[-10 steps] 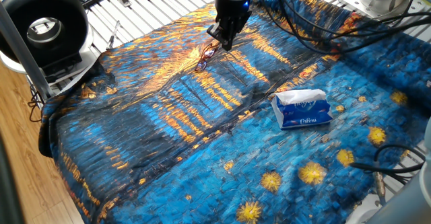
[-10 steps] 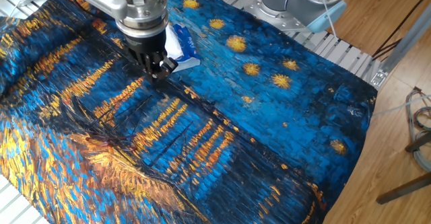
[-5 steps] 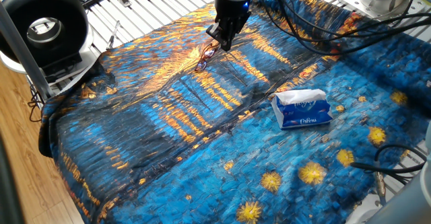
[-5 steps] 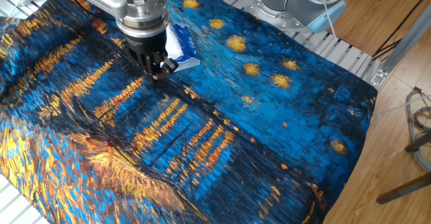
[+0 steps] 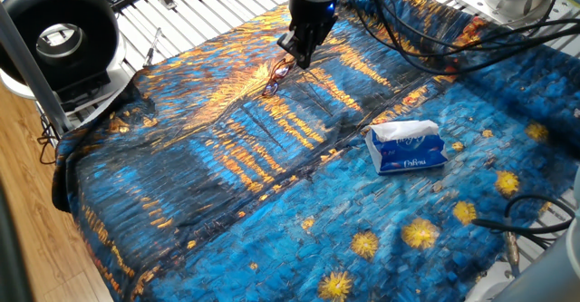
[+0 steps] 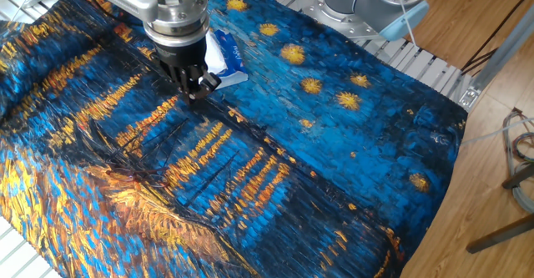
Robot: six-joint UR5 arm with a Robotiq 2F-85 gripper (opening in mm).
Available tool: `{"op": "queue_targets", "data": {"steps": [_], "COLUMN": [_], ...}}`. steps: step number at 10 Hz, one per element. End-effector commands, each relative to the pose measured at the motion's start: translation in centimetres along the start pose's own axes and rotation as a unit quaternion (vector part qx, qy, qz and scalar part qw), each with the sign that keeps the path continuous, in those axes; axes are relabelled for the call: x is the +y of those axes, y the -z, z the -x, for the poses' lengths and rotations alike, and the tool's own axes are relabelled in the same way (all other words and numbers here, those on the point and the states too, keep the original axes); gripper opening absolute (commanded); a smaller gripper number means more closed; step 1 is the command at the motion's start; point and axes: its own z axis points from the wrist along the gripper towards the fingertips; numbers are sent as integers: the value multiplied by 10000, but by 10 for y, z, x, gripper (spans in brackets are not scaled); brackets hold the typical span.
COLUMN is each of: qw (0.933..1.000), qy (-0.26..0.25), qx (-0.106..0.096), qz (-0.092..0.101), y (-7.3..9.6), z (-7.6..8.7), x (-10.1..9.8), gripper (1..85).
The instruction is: Unfold the leg of the glasses (with one hand)
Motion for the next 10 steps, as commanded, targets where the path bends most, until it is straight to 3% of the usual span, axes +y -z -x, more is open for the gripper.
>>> {"op": "queue_targets", "data": {"steps": [1, 2, 4, 5, 7, 10], "qw": [10000, 9999, 9999, 9998, 9991, 9986], "qy": [69, 72, -112, -179, -370, -520], "qx": [-33, -54, 32, 72, 19, -97], "qz": [-64, -96, 71, 51, 223, 6], "y": [2, 2, 2, 2, 2, 2], "z": [2, 3, -1, -3, 0, 6], "x": [-4, -6, 3, 2, 11, -1], "gripper": [10, 10, 10, 10, 10, 10]}}
